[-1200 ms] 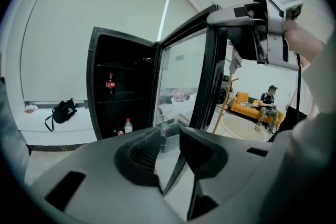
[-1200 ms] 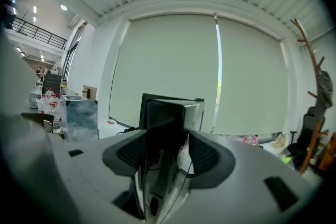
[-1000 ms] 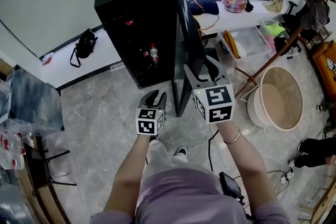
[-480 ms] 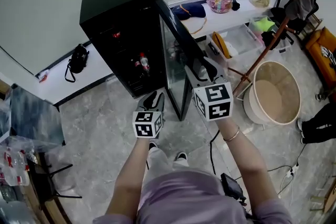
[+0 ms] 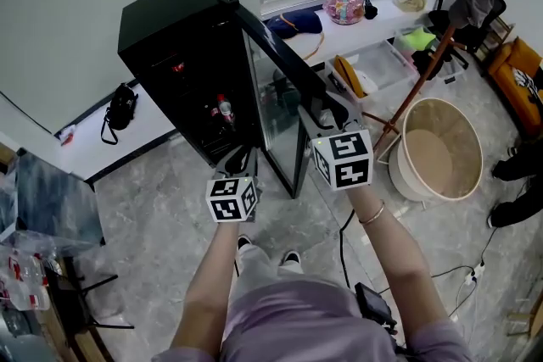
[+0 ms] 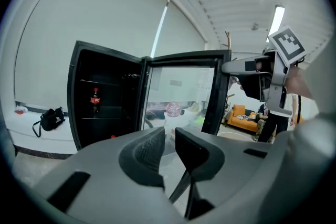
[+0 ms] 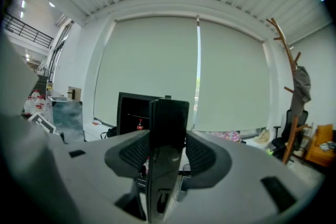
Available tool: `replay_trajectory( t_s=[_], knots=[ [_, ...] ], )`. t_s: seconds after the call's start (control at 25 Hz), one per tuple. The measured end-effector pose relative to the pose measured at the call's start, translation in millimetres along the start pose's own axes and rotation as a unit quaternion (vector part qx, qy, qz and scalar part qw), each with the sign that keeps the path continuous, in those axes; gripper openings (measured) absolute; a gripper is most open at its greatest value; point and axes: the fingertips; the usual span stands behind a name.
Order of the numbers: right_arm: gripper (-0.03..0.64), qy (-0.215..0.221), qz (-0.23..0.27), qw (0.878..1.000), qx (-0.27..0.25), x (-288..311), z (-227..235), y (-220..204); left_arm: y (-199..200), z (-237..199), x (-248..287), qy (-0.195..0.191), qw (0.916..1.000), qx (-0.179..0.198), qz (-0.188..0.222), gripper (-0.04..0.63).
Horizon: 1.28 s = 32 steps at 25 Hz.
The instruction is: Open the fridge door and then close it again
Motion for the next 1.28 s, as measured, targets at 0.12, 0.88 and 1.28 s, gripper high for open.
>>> replay_trajectory(
  t_s=[0.12, 0.88, 1.28],
  knots=[
    [0.21, -0.01, -0.002, 1.0, 0.001, 1.4, 9.2, -2.3, 3.9, 2.4, 3.0, 0.0, 1.0, 0.0, 0.005, 0.057],
    [0.206, -0.063, -0.005, 0.998, 0.013, 28.0, 69.1, -10.5, 27.2, -6.5, 77.8, -0.058, 0.9983, 0.001, -0.001, 0.054],
    [0.207, -0.087, 0.008, 0.996, 0.027, 55.6, 112.1, -13.0, 38.3, -22.3, 134.3, -0.082, 0.9965, 0.004, -0.013, 0.054]
  ],
)
Point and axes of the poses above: the fingertips, and each gripper's own axes: x forward along the fingers, z to its right, y out of its top, and after that the axes turned 11 degrees about -y, right-handed
